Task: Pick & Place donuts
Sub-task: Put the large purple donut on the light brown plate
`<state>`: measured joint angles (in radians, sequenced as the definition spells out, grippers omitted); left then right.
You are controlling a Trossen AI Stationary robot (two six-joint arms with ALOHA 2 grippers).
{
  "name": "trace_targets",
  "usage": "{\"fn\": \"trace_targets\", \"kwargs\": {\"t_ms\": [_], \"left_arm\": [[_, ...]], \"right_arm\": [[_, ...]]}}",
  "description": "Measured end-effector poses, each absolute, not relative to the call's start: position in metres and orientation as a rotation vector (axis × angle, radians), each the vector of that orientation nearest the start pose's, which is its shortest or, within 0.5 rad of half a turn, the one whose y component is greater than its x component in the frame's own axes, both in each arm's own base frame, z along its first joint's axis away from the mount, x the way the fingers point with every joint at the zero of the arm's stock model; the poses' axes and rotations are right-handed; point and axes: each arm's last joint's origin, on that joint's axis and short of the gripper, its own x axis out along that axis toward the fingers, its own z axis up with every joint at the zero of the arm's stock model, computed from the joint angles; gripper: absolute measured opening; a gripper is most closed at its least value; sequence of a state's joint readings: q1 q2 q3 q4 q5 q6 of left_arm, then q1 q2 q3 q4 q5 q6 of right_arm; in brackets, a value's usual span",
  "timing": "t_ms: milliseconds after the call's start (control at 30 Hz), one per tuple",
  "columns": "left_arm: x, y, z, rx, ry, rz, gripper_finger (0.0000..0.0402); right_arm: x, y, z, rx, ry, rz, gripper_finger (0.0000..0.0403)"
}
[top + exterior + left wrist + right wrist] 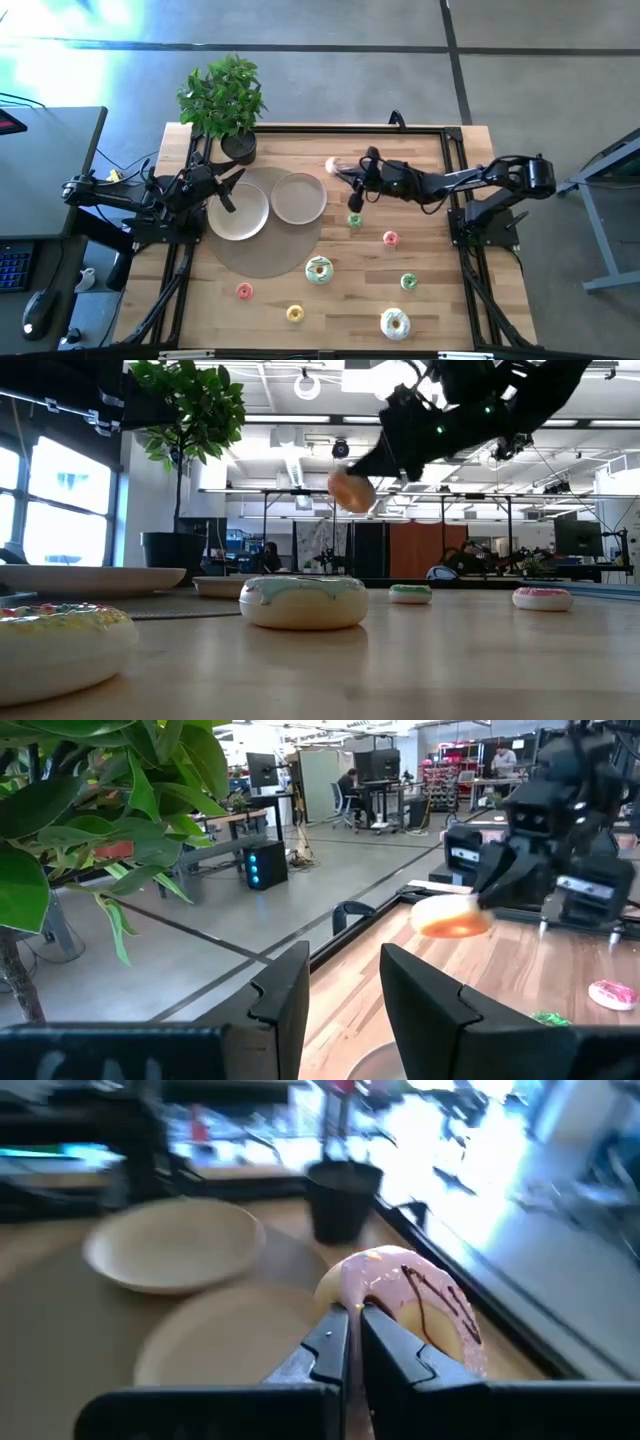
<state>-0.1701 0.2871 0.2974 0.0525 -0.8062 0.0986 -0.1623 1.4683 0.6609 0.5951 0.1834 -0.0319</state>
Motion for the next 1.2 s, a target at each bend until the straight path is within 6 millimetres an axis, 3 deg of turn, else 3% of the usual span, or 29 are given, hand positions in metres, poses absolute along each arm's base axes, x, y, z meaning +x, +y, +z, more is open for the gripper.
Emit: {"fn": "trace_targets", "kwargs": {"t_ms": [167, 367, 467, 600, 800, 1200], "left_arm": [[0.101, 0.004, 0.247, 0.063, -0.029, 0.638, 0.0124], [0.101, 0.004, 0.246, 0.065, -0.026, 0.637, 0.0124], [0.101, 0.004, 0.246, 0.066, -0.022, 0.637, 0.0124], [0.101, 0.004, 0.245, 0.07, -0.015, 0.635, 0.0124], [0.101, 0.004, 0.241, 0.09, 0.024, 0.633, 0.0124], [0.101, 0.004, 0.241, 0.073, 0.019, 0.634, 0.0124]], "right_arm": [[0.321, -0.053, 0.204, -0.035, 0.202, -0.233, 0.0008], [0.379, -0.05, 0.184, -0.087, 0.277, -0.155, 0.0006], [0.402, -0.05, 0.167, -0.12, 0.428, -0.144, 0.0006], [0.421, -0.056, 0.15, -0.177, 0.596, -0.258, 0.001], [0.427, -0.057, 0.136, -0.194, 0.632, -0.29, 0.0006], [0.426, -0.057, 0.134, -0.215, 0.658, -0.285, 0.0069]]}}
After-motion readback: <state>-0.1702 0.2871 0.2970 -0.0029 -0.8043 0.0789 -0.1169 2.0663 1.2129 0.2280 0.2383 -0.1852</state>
